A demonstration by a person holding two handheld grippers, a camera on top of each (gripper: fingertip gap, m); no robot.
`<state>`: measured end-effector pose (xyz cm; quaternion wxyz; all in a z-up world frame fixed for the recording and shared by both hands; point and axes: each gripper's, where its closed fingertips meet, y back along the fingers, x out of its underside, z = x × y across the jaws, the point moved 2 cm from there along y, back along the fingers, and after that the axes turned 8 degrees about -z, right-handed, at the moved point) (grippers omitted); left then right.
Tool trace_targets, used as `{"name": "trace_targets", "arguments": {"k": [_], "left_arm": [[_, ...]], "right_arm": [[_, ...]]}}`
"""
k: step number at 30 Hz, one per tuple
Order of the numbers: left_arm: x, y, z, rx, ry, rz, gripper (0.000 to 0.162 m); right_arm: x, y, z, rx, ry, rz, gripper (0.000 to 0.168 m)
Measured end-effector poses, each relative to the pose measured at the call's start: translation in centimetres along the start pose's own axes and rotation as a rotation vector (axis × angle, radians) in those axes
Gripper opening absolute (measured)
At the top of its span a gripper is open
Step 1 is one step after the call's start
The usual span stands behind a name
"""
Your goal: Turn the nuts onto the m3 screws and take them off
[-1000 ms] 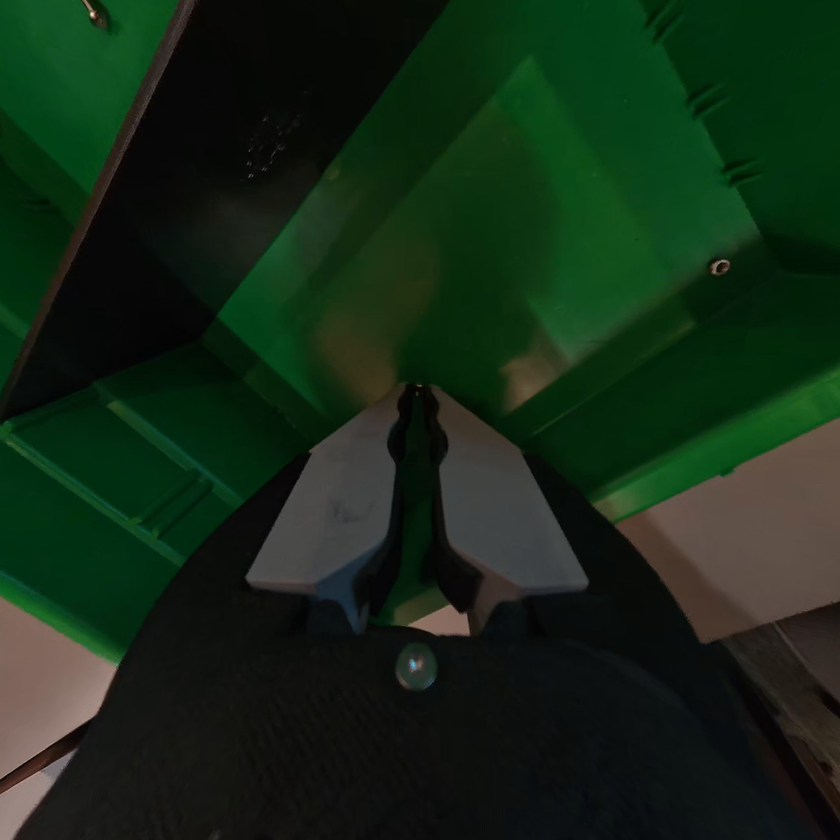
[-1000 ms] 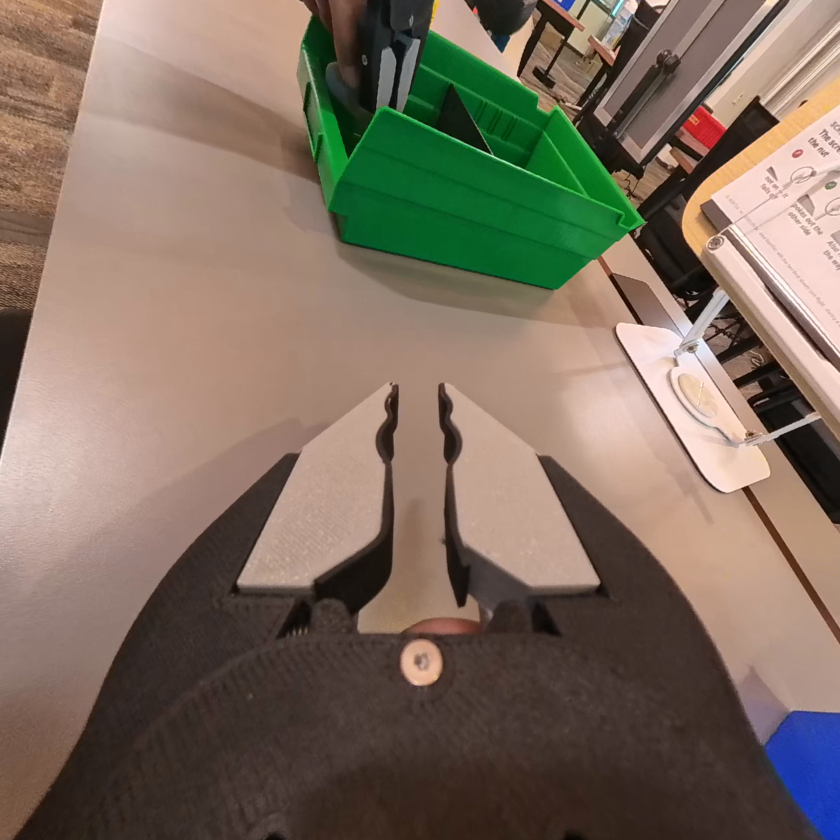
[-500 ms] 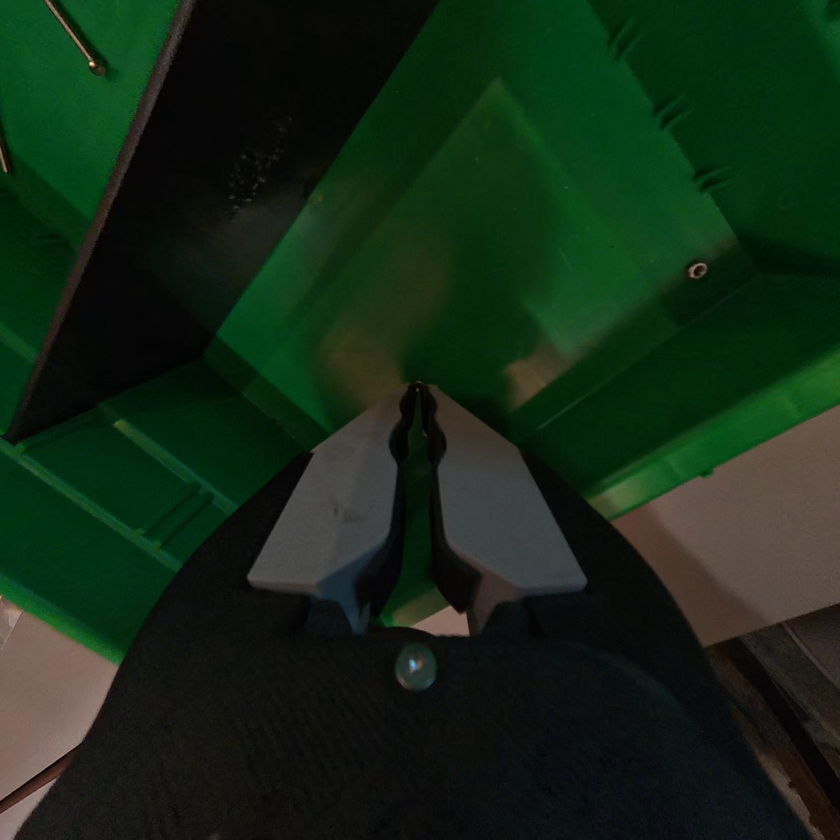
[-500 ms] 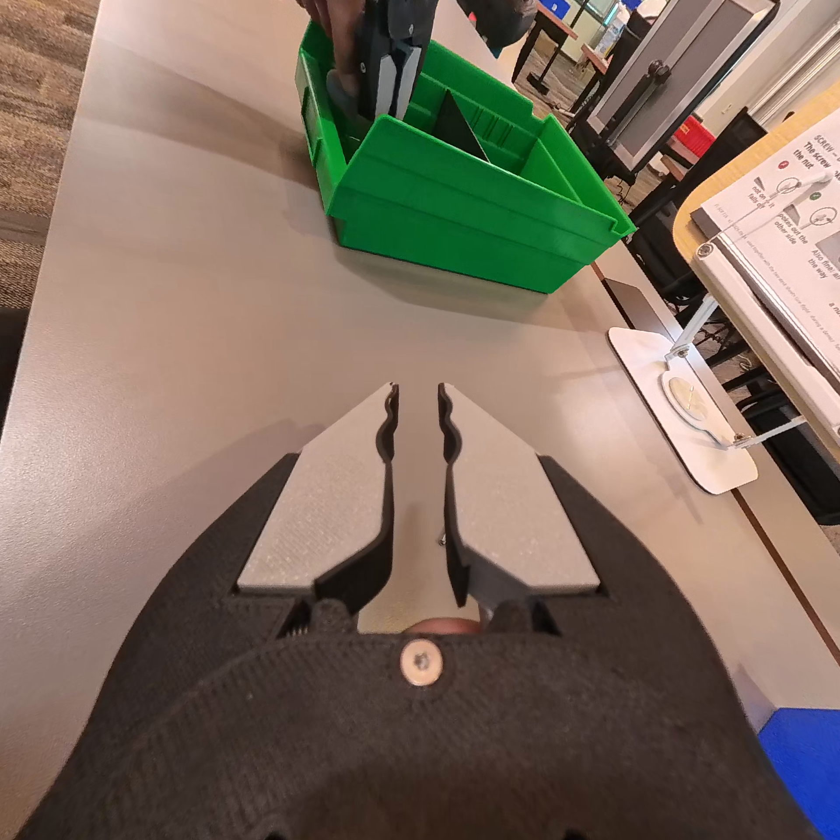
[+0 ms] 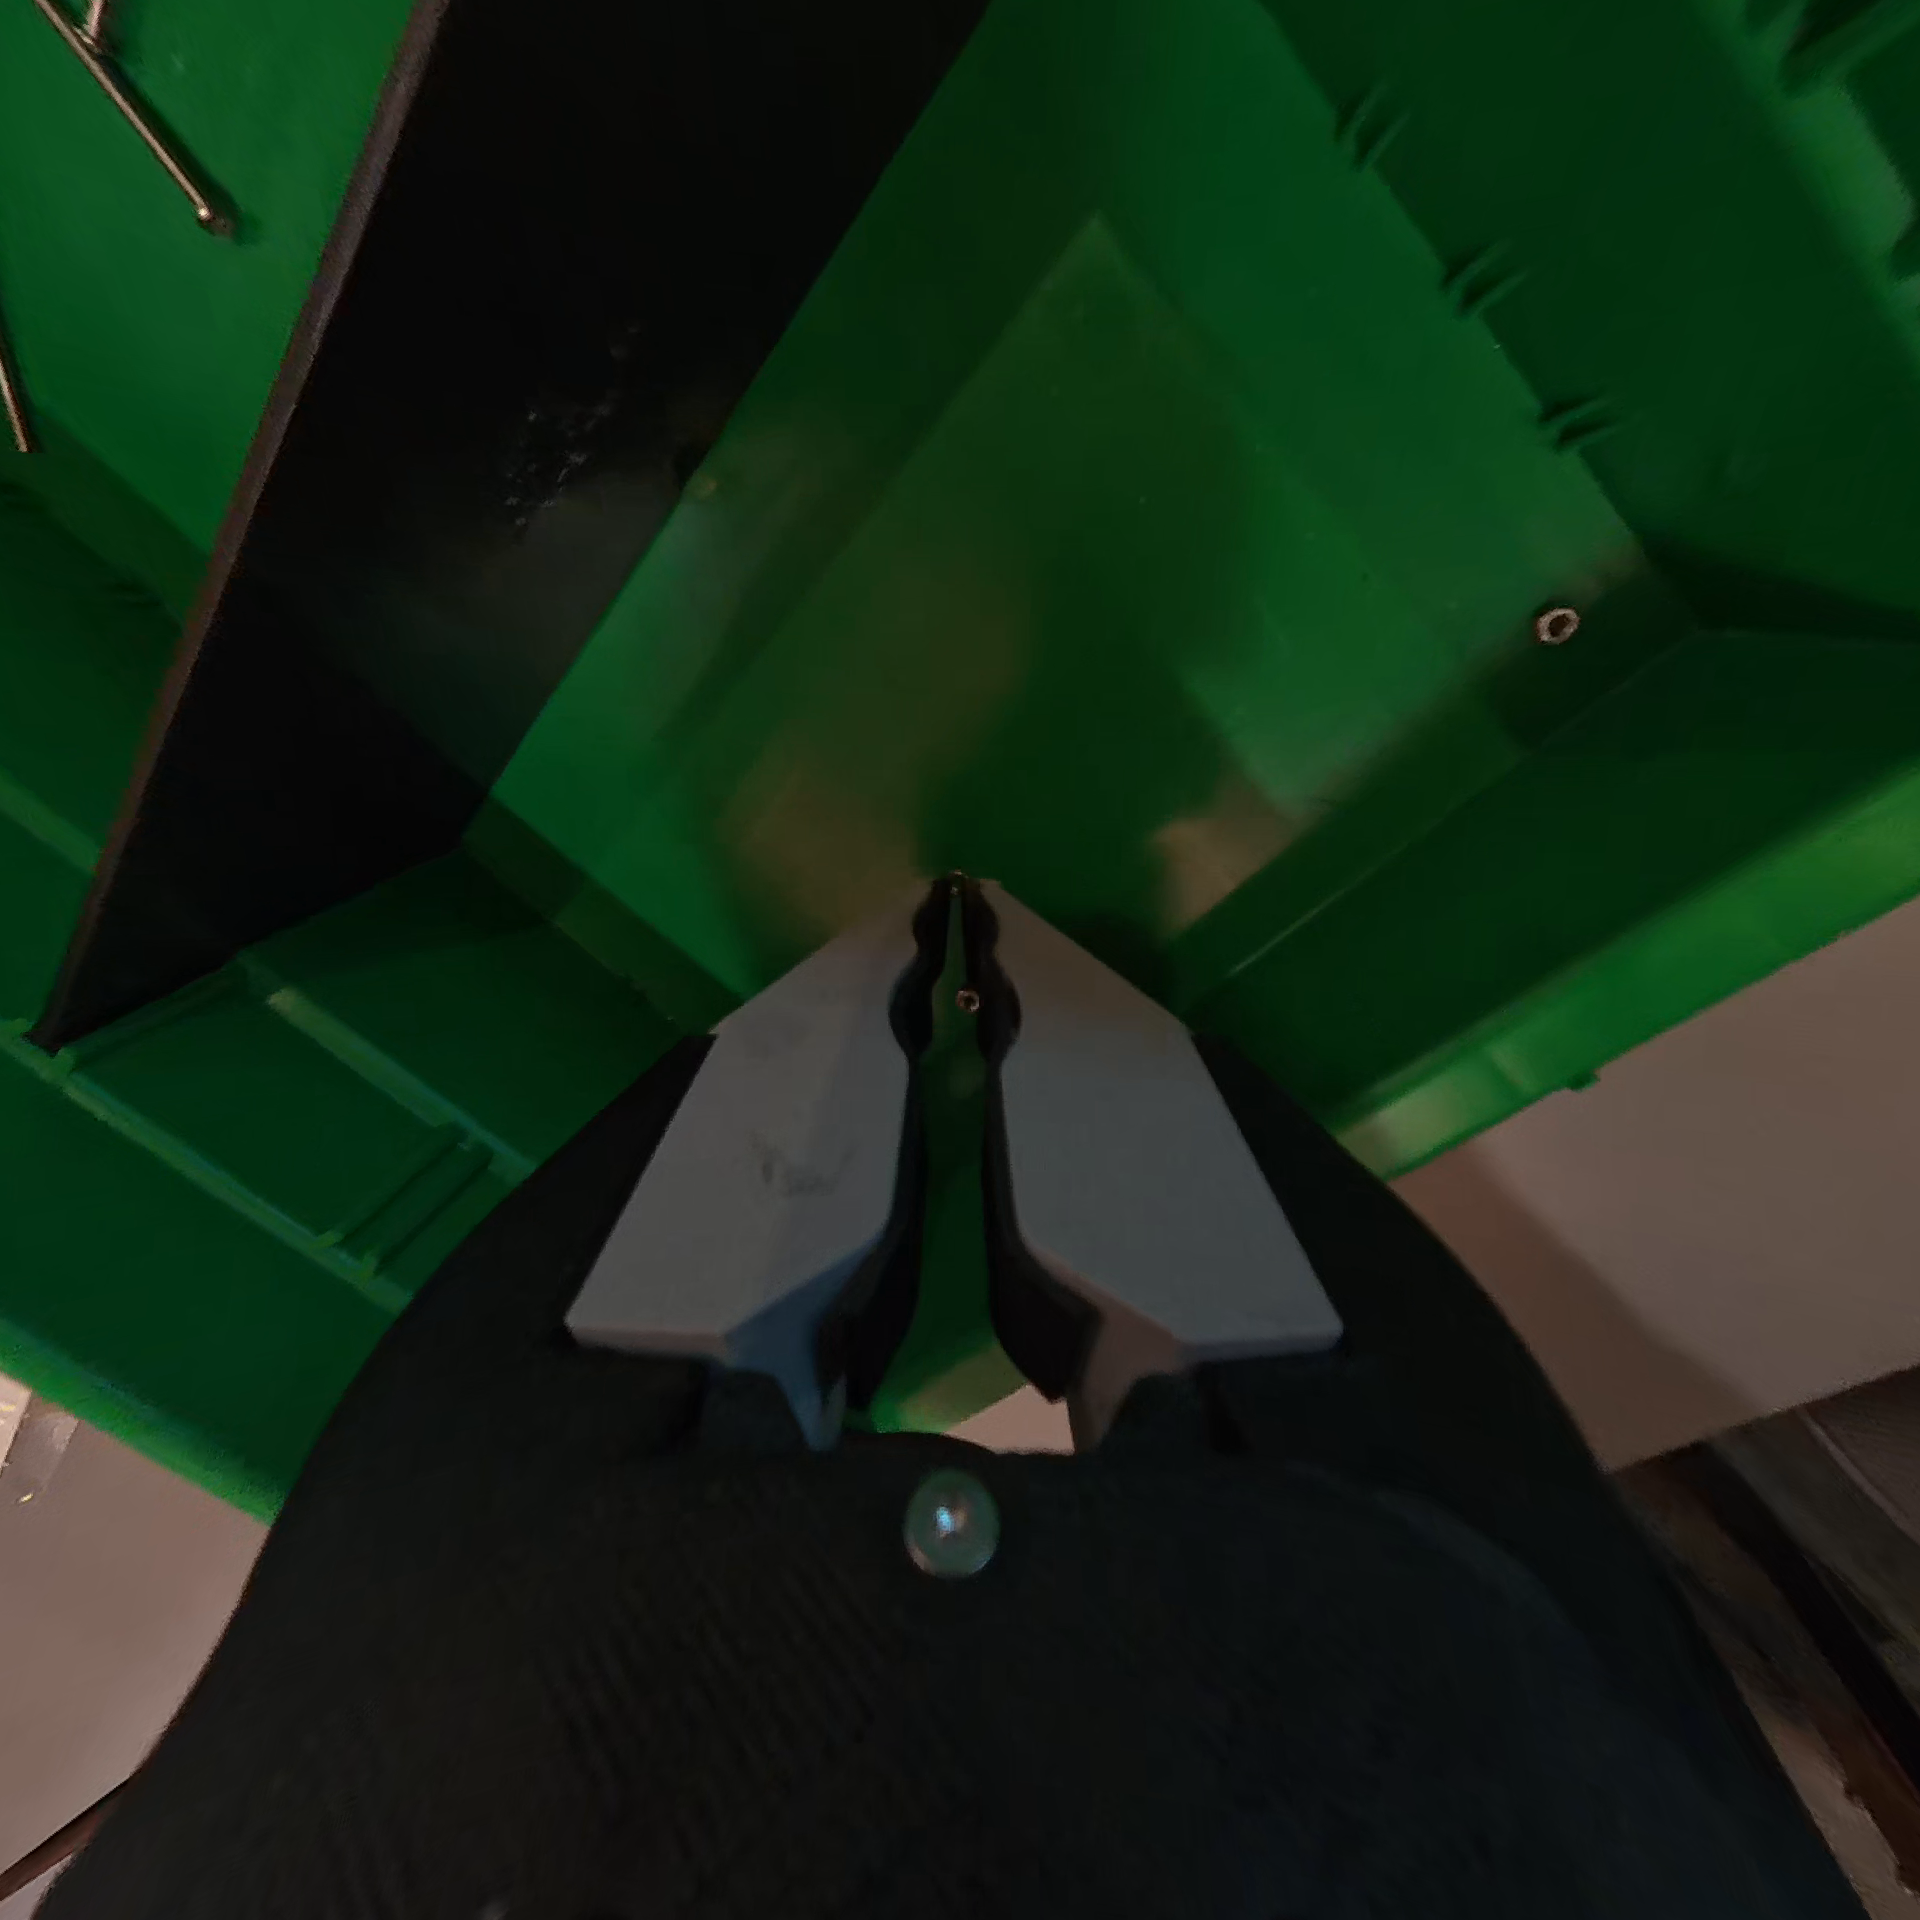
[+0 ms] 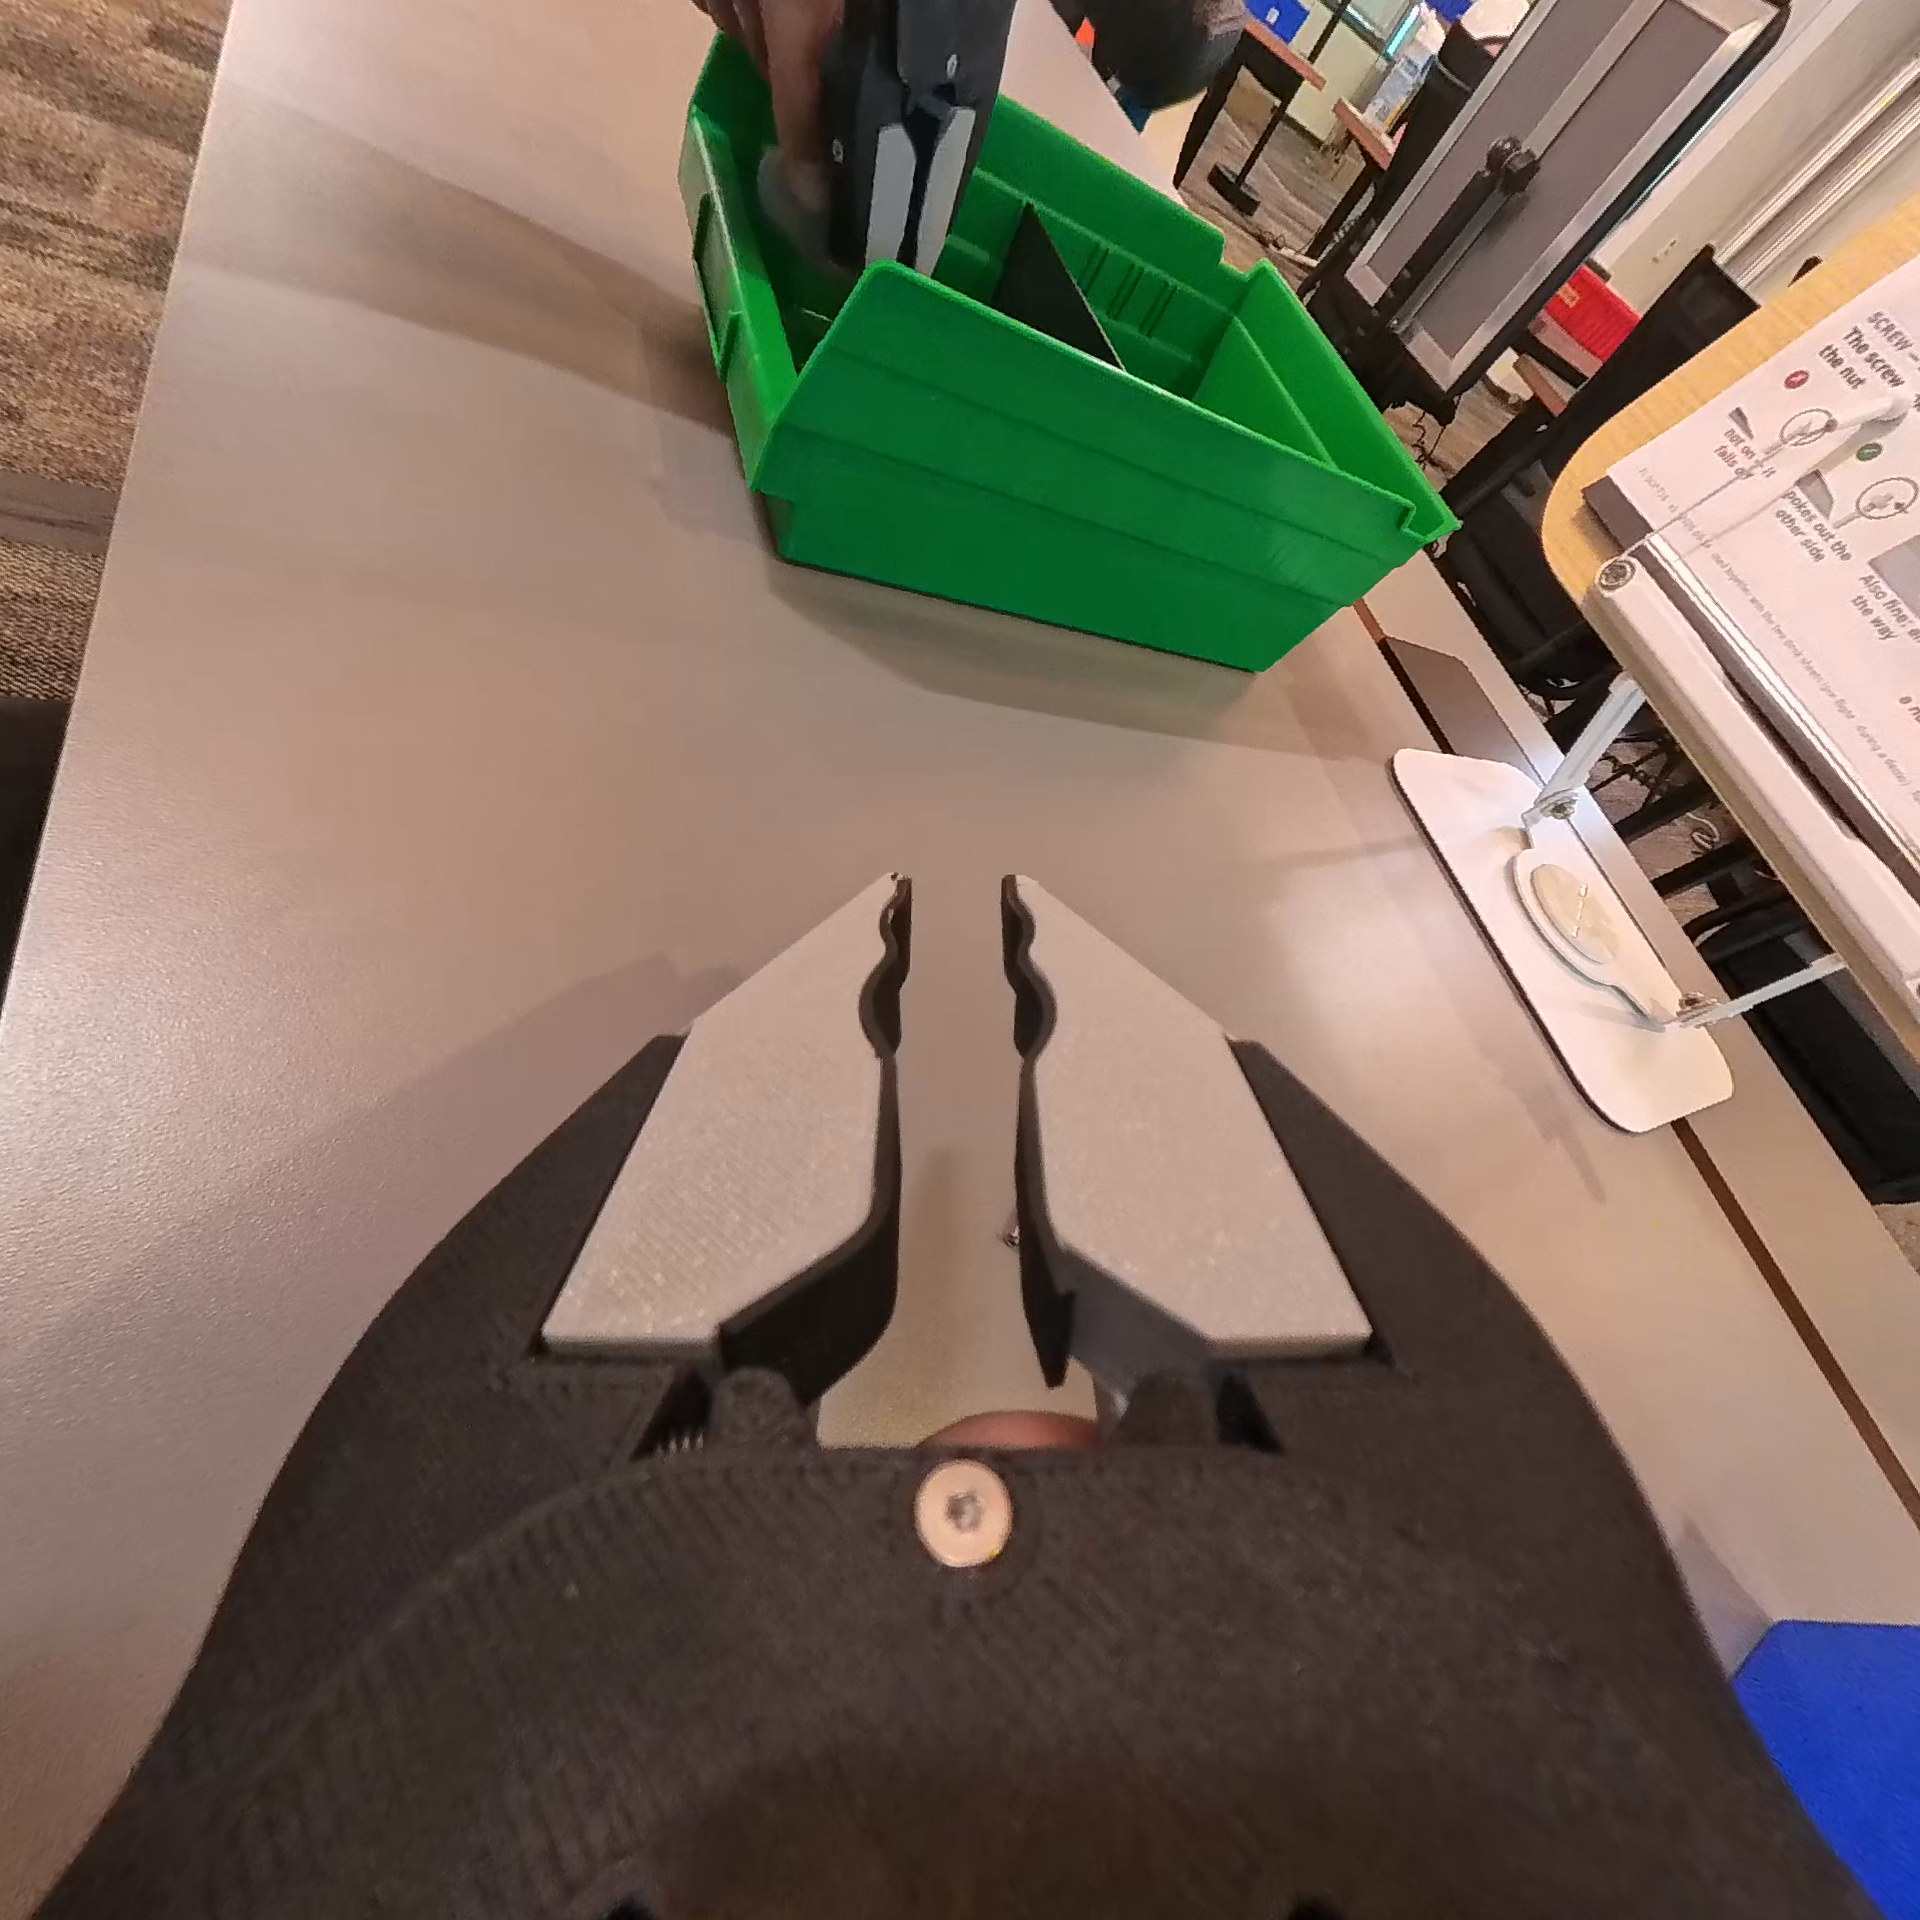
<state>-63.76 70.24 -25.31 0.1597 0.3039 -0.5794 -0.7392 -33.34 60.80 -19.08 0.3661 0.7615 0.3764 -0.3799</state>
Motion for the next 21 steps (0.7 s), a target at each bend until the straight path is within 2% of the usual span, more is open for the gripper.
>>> {"name": "trace_targets", "arguments": {"k": [10, 16, 21], "left_arm": [[-0.6, 1.5, 0.3, -0.014, 0.004, -0.039, 0.001], [-1.1, 3.2, 0.0, -0.028, 0.007, -0.082, 0.001], [-2.4, 6.1, -1.1, -0.049, -0.014, -0.140, 0.001]], "right_arm": [[0.9, 0.0, -1.1, 0.047, -0.036, 0.043, 0.012], [2.4, 0.6, -3.8, 0.149, -0.181, 0.095, 0.012], [2.8, 1.1, -4.8, 0.178, -0.256, 0.097, 0.013]]}}
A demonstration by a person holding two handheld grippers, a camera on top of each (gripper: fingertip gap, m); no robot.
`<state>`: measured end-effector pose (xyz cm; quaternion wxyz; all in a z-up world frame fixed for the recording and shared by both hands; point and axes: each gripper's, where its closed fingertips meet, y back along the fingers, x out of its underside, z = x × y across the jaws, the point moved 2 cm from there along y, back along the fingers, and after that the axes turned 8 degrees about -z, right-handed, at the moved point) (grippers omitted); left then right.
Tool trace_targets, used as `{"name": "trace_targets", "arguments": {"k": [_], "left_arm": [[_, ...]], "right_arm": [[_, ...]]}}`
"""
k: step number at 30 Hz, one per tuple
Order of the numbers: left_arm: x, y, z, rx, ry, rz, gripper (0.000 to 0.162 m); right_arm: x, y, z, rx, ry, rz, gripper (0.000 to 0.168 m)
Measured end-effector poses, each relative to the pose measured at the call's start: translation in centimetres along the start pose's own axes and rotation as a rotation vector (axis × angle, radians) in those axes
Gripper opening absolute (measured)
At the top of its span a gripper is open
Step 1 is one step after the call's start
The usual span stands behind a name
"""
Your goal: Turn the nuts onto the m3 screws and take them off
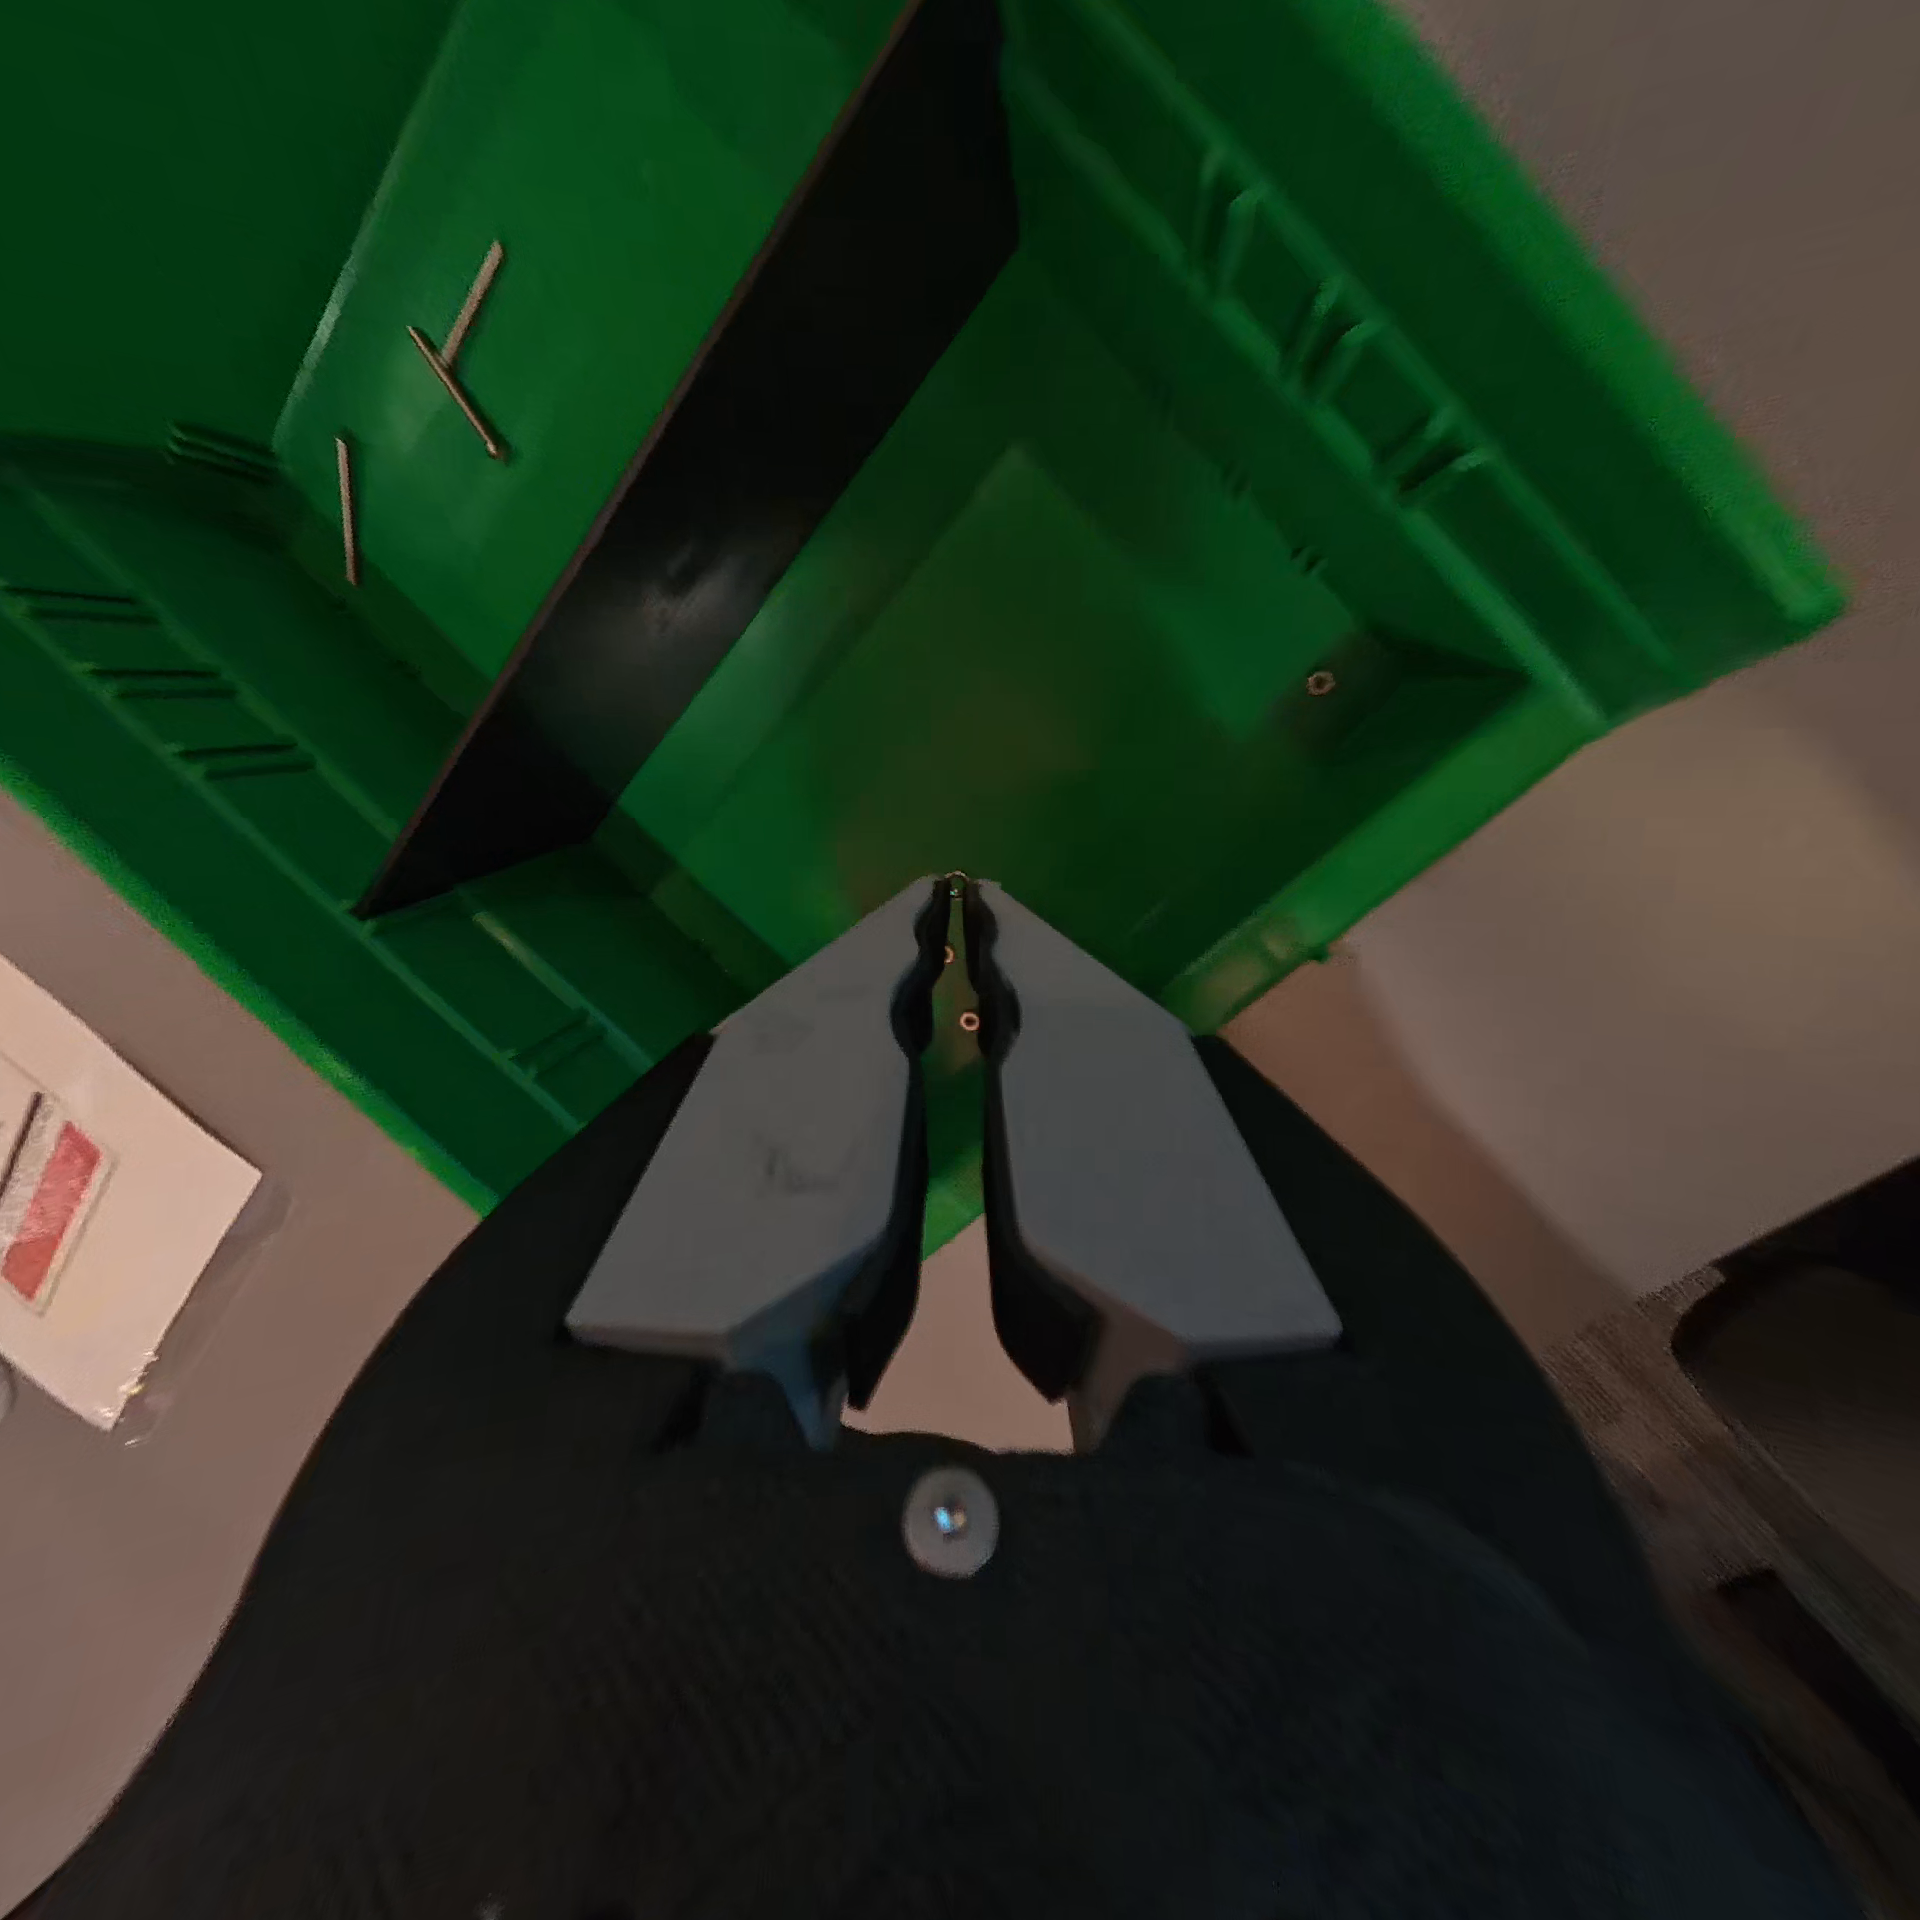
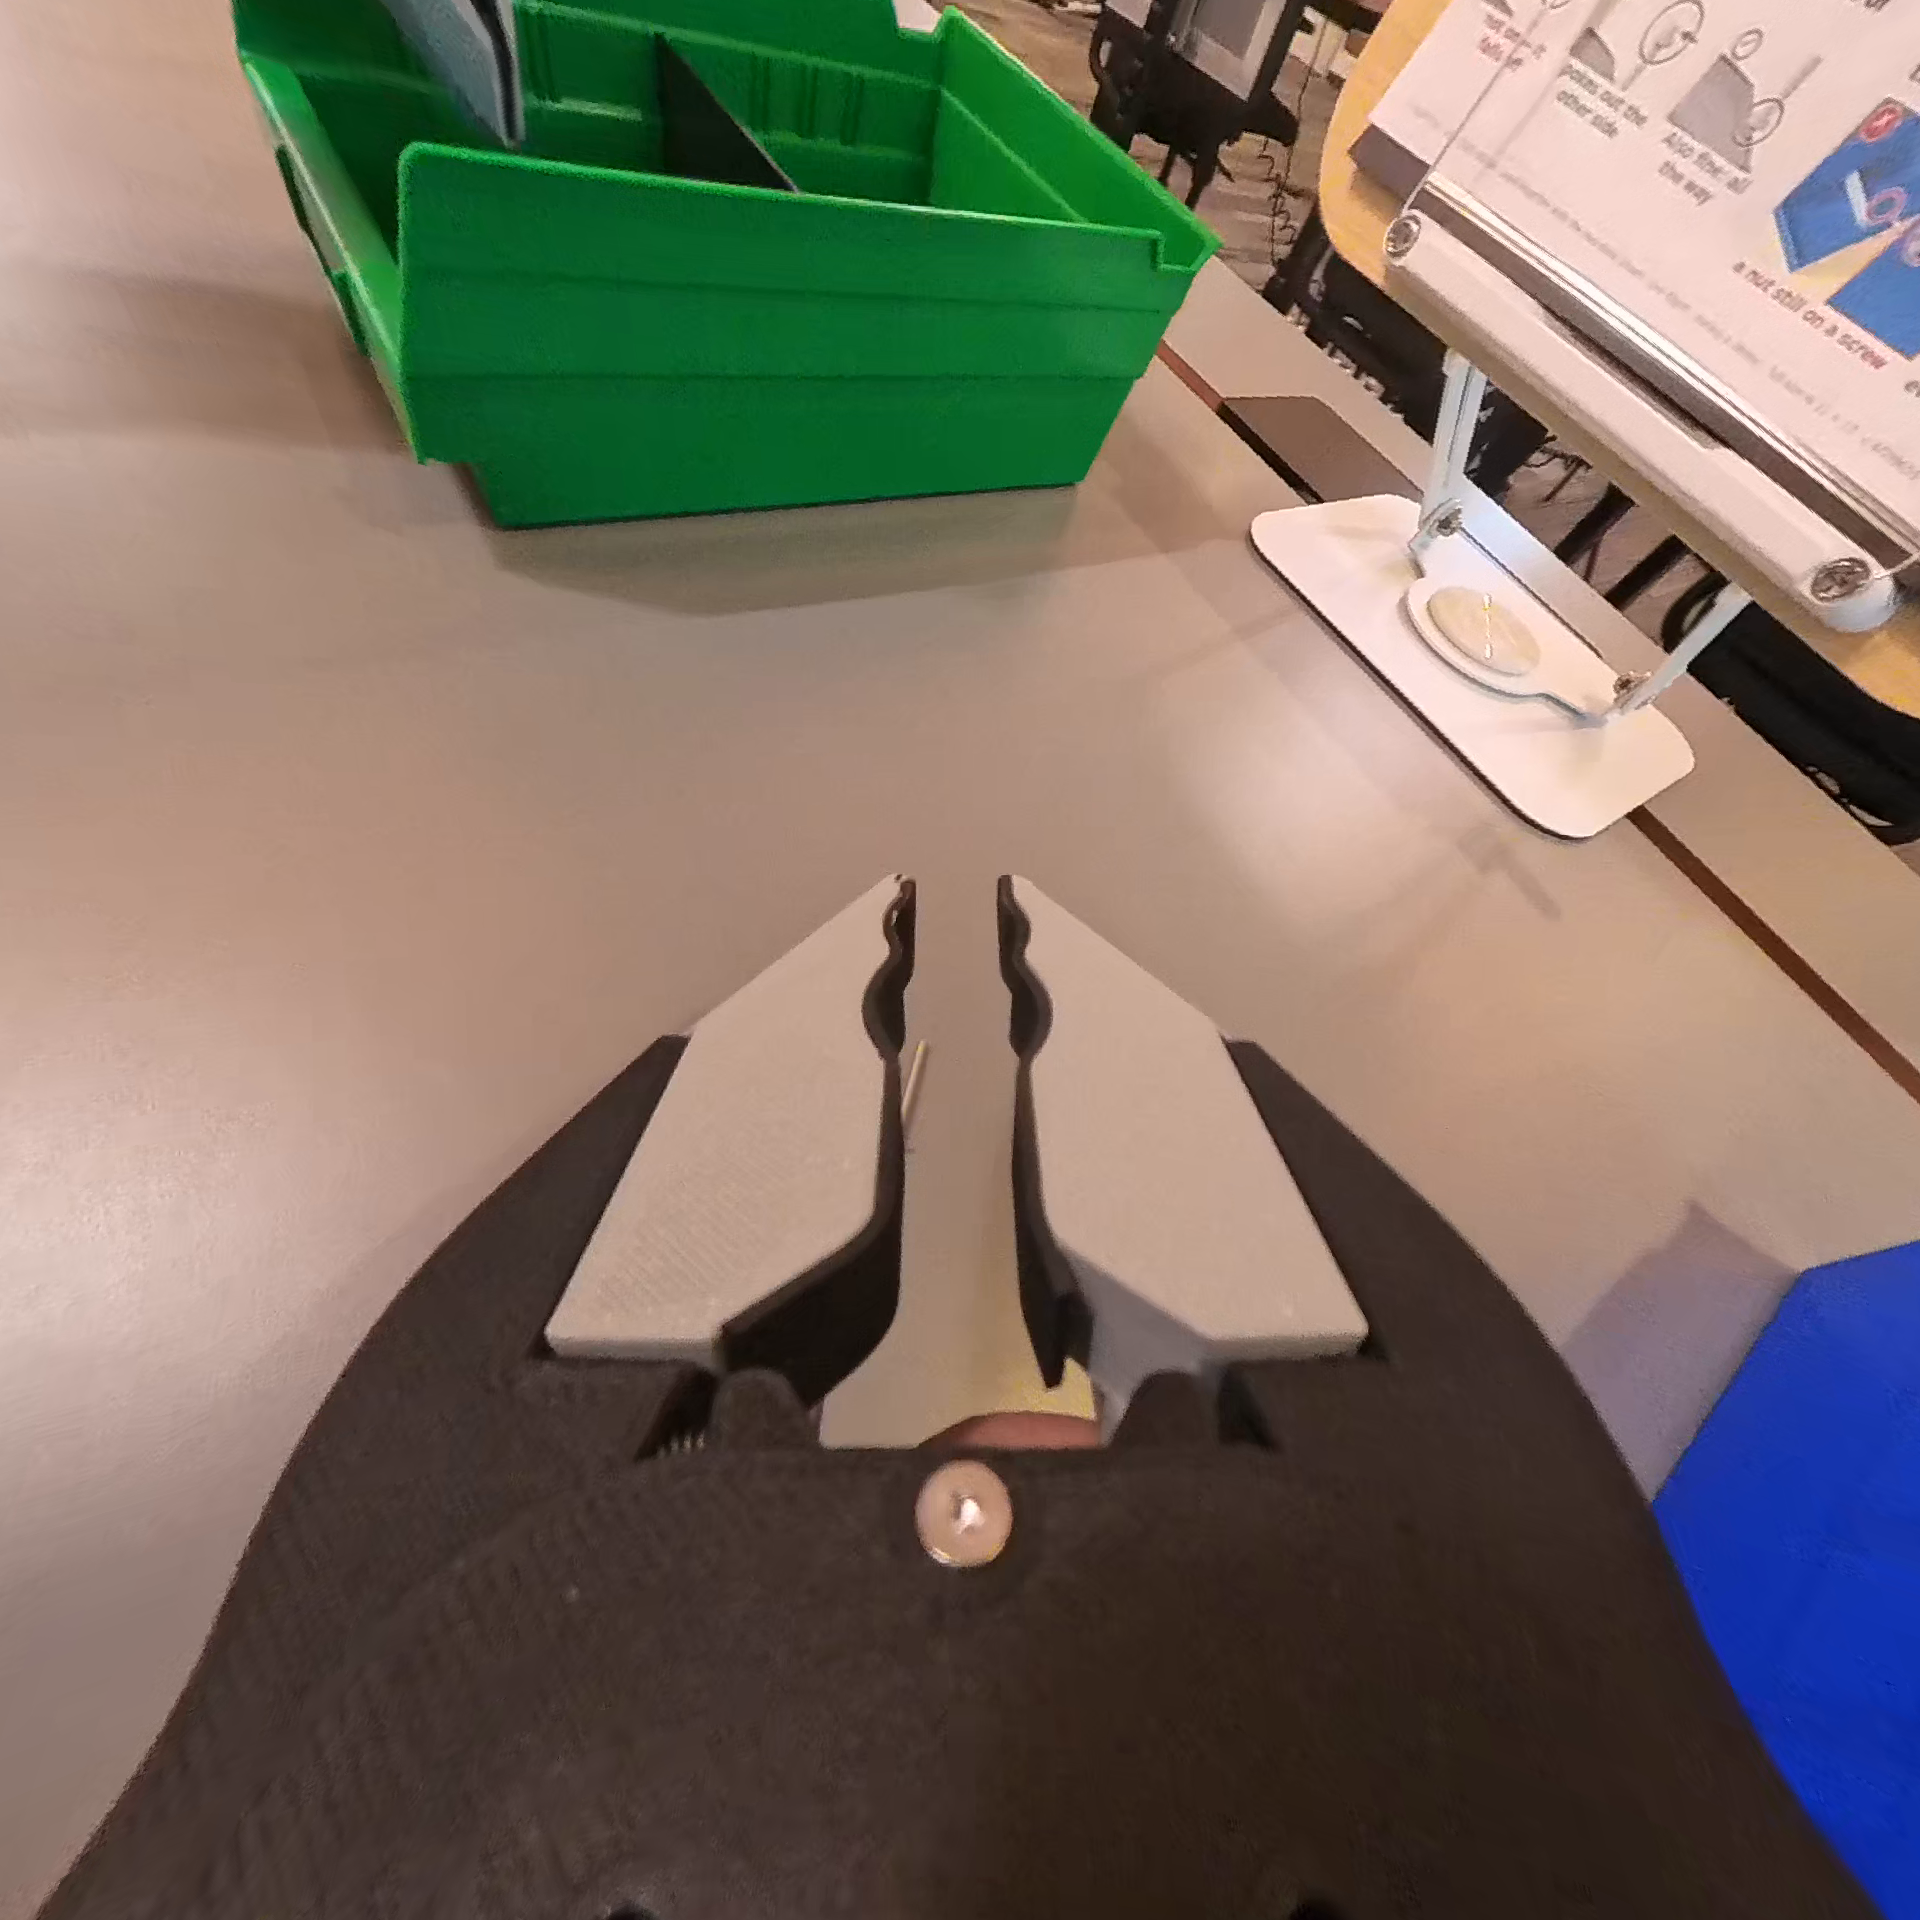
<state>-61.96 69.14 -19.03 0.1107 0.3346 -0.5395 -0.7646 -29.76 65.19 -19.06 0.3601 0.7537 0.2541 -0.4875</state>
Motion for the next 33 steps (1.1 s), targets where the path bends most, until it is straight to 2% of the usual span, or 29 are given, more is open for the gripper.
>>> {"name": "trace_targets", "arguments": {"k": [6, 11, 16, 21, 25, 33], "left_arm": [[-3.6, 4.3, -3.1, -0.003, -0.078, -0.104, 0.001], [-7.7, 5.0, -9.3, 0.139, -0.168, -0.234, 0.001], [-11.7, 1.4, -16.0, 0.296, -0.259, -0.320, 0.001], [-14.2, -3.7, -20.8, 0.404, -0.320, -0.311, 0.000], [-14.9, -7.0, -22.1, 0.396, -0.359, -0.257, 0.000], [-15.1, -9.2, -23.4, 0.485, -0.325, -0.271, 0.000]], "right_arm": [[0.6, 0.0, -0.5, 0.024, -0.006, 0.040, 0.014], [1.1, -0.2, -0.9, 0.040, -0.019, 0.056, 0.015], [1.6, -0.5, -1.3, 0.064, -0.024, 0.061, 0.014], [2.1, -0.7, -1.7, 0.088, -0.016, 0.073, 0.014], [2.3, -0.7, -1.9, 0.092, -0.022, 0.080, 0.014], [3.0, -0.9, -1.6, 0.060, -0.071, 0.107, 0.014]]}}
